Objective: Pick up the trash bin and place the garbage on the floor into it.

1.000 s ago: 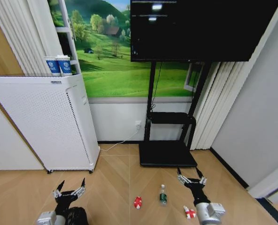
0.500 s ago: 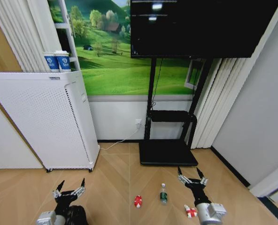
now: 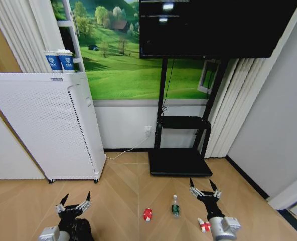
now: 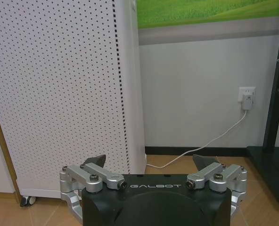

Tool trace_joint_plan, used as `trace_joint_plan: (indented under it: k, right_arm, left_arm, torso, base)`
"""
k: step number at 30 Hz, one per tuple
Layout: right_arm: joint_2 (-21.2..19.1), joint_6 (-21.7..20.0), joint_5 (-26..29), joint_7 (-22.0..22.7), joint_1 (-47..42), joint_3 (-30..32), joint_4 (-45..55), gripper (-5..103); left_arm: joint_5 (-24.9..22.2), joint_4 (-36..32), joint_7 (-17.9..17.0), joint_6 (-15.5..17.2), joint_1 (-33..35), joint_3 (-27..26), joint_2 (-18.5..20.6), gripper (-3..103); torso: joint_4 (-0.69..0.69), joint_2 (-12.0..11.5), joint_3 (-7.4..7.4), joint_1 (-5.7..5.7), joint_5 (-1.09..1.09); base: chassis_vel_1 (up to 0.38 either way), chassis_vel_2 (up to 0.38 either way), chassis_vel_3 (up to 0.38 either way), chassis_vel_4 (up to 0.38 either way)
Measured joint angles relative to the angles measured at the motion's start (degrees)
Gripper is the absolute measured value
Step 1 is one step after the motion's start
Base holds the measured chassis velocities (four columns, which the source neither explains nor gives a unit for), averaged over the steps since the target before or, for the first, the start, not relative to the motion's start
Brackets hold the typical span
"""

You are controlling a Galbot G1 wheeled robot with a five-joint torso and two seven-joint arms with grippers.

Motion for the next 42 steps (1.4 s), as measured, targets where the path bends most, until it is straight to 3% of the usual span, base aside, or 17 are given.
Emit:
trace_joint_plan:
  k: [42]
  right_arm:
    - [0.3,0.3,-0.2,0.1,0.0,-0.3,-0.6,100]
  left_arm:
    - [0.1,0.1,0.2,0.1,0.1,0.1,0.0,100]
  torso:
    - [0.00,-9.2,-6.29,-2.93,0.00]
  base:
    - [0.000,0.000,0.000,0.000]
